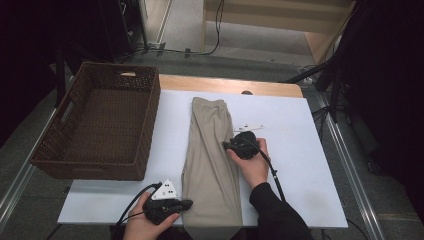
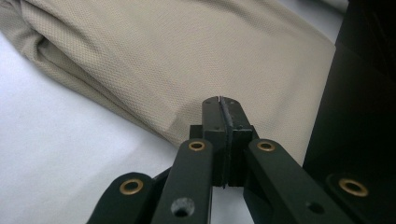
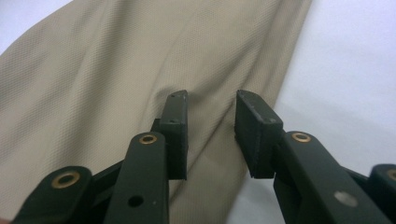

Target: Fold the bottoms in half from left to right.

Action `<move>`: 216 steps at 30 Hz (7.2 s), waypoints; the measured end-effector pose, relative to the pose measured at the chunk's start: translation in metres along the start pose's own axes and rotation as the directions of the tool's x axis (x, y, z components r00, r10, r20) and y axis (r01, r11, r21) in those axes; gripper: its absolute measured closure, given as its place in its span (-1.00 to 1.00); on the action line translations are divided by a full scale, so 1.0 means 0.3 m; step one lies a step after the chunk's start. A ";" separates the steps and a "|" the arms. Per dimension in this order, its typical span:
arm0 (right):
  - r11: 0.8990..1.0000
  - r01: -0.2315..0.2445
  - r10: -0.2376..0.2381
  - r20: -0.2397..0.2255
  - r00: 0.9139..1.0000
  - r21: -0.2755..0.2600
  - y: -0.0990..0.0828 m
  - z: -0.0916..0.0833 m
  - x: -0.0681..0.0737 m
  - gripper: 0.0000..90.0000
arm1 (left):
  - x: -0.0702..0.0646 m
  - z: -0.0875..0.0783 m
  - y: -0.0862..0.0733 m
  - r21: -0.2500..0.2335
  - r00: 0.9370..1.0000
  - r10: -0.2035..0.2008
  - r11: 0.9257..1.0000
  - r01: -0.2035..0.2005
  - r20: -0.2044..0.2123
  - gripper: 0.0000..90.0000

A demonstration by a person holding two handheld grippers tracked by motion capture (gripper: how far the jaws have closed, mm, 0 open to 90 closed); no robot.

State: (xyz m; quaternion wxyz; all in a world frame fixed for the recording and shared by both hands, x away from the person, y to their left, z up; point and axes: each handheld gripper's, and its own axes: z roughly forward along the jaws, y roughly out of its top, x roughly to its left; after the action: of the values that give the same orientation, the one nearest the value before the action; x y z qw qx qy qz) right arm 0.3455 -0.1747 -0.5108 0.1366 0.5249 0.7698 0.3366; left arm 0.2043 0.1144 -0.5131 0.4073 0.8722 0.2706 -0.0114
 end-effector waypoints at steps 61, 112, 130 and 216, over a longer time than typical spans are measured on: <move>0.996 -0.088 0.087 0.063 0.994 0.012 0.443 0.253 -0.184 0.61 | 0.016 -0.003 -0.001 0.009 0.998 0.003 1.000 -0.004 0.056 1.00; 0.997 0.072 -0.074 -0.068 0.995 -0.025 -0.042 -0.141 -0.057 0.52 | 0.122 -0.057 0.090 -0.146 0.981 -0.117 0.985 0.095 -0.153 0.60; 0.999 0.051 -0.052 -0.109 0.993 -0.008 -0.204 -0.170 0.041 0.60 | 0.139 0.047 0.105 -0.070 0.967 -0.100 0.994 0.086 -0.233 0.93; 0.997 0.058 -0.061 -0.055 0.997 -0.059 0.040 -0.069 -0.102 0.57 | 0.149 0.004 0.100 -0.095 0.979 -0.066 0.994 0.049 -0.192 0.95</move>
State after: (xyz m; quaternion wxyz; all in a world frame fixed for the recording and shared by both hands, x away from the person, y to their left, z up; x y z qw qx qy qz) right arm 0.3550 -0.2072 -0.4919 0.1394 0.4879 0.7787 0.3691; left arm 0.2569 0.1185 -0.5036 0.4172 0.8417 0.3346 0.0747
